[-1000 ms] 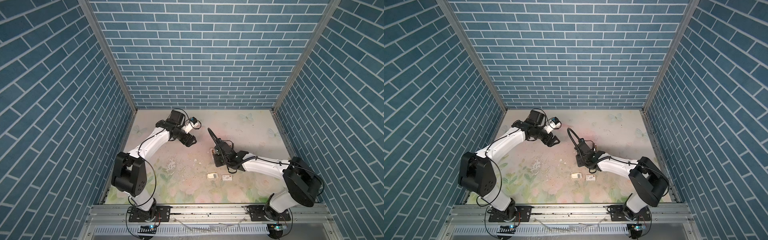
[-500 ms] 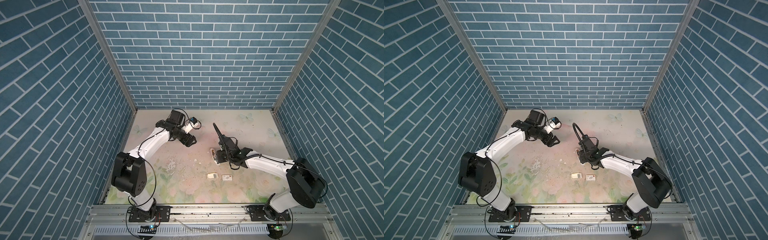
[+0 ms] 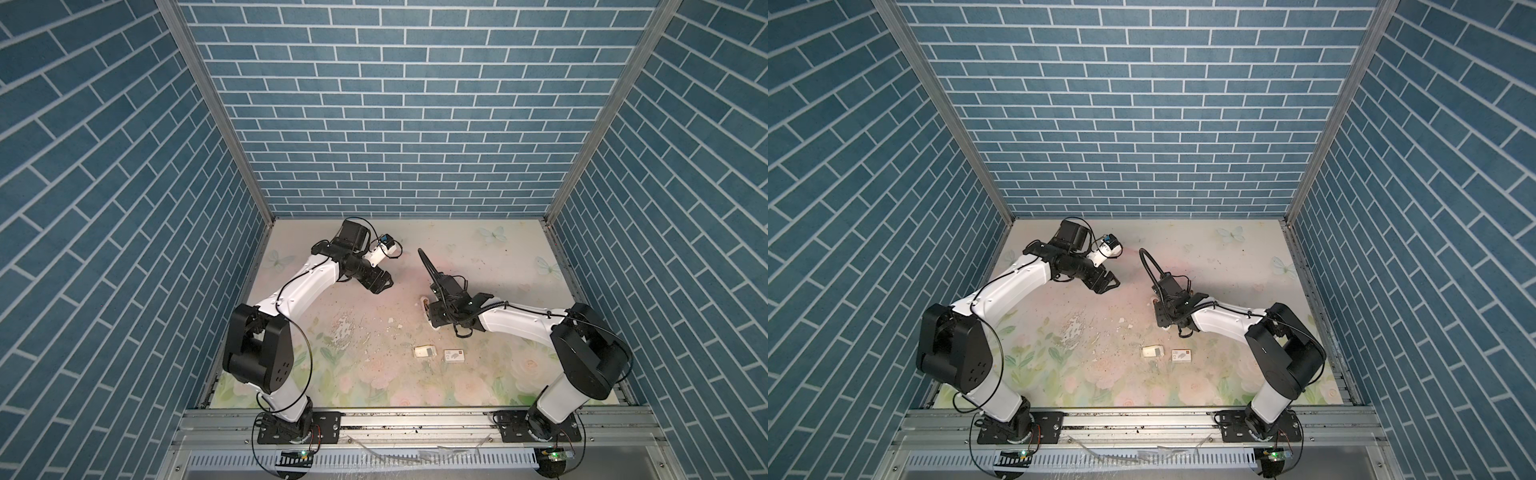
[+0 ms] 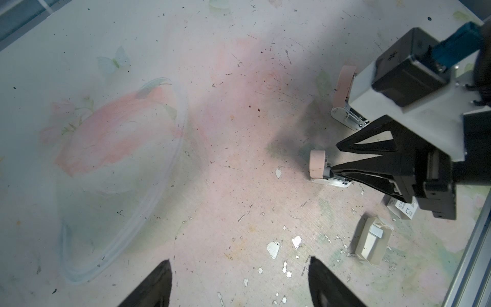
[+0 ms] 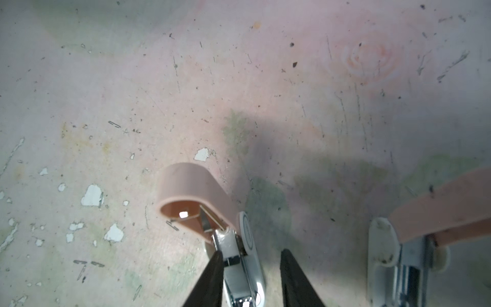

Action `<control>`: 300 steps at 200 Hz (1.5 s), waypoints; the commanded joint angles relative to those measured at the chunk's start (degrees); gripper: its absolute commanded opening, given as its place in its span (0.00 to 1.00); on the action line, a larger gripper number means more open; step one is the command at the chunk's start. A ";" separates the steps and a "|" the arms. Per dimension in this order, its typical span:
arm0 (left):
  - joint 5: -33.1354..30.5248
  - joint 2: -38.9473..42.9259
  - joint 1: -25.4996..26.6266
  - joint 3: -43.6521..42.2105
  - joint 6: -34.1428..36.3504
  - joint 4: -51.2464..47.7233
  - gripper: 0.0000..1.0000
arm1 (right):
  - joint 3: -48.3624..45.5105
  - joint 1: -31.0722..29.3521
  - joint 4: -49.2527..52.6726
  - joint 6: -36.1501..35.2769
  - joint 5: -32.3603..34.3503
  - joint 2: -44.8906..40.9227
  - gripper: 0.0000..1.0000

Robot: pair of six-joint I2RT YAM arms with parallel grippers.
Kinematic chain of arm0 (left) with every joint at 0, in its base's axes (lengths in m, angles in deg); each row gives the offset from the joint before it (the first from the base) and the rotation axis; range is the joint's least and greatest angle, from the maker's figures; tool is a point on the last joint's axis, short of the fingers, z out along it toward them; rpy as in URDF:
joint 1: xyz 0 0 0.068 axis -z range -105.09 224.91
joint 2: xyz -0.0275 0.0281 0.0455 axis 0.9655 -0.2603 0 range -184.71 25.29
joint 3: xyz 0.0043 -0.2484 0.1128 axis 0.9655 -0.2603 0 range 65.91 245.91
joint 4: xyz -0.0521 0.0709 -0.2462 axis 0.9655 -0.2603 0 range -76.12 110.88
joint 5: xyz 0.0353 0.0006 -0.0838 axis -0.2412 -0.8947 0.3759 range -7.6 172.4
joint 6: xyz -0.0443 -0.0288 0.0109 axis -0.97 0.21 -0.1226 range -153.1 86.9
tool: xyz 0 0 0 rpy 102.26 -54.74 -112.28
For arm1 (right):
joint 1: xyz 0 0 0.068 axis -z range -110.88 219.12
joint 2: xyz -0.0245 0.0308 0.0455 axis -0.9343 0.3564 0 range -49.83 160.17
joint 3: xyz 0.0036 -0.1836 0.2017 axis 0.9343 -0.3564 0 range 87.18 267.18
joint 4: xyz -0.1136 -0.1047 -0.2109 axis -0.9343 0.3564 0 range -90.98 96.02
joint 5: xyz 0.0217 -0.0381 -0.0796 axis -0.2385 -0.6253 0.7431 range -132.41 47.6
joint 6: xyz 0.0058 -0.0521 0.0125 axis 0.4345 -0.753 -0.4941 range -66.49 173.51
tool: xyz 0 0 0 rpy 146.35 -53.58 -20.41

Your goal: Load the staples into the stapler

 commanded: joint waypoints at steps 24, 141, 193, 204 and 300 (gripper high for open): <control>-0.10 0.37 -0.53 0.25 0.33 -0.83 0.82 | 1.79 0.29 -0.44 -1.64 0.15 1.61 0.37; -0.01 0.23 -0.49 -0.13 0.25 -0.47 0.82 | -0.31 0.36 1.28 -1.42 0.76 1.72 0.37; 0.02 0.32 -0.52 -0.17 0.23 -0.53 0.82 | -1.05 0.34 1.38 -1.38 0.94 1.37 0.37; -0.01 0.45 -0.56 -0.18 0.23 -0.58 0.82 | -1.07 0.25 1.52 -1.28 0.87 1.28 0.37; -0.15 0.16 -0.57 0.24 0.32 -0.59 0.82 | -0.98 0.42 1.00 -2.08 0.25 -5.39 0.39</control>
